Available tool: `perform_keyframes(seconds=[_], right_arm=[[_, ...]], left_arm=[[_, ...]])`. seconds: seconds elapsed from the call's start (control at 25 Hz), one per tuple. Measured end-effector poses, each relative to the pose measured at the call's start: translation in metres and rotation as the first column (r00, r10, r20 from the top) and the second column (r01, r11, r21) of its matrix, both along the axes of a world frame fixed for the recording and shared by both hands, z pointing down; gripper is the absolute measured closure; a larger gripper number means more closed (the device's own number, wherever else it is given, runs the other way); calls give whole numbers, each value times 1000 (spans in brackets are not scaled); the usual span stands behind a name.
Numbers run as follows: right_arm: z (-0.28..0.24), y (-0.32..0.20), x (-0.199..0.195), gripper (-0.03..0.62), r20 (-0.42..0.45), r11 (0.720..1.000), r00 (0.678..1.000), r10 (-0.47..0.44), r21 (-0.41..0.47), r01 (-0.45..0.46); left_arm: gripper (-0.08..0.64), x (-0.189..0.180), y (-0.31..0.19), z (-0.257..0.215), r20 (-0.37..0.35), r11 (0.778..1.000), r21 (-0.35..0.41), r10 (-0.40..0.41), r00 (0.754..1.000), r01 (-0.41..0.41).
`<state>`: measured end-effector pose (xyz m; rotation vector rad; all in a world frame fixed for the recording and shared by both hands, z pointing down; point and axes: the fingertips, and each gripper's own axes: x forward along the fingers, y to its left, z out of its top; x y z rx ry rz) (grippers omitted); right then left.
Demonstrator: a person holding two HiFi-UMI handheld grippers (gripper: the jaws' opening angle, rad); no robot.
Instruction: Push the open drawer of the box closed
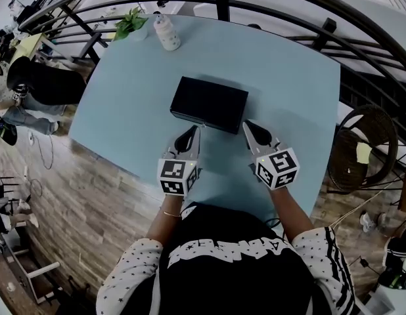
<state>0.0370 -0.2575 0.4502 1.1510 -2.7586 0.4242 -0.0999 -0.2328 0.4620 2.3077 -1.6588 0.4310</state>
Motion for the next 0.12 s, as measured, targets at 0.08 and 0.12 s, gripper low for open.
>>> perform_keyframes(seconds=[0.08,0.12], right_arm=[[1,3,-2,595,-1,1000,1000,-2,1,2],[1,4,-3,595,-1,1000,1000,-3,1,3]], left_arm=[[560,-1,3,1,0,1000,2,-2,1000,2],[560,-2,5,1,-1,1000,3,-3,1000,3]])
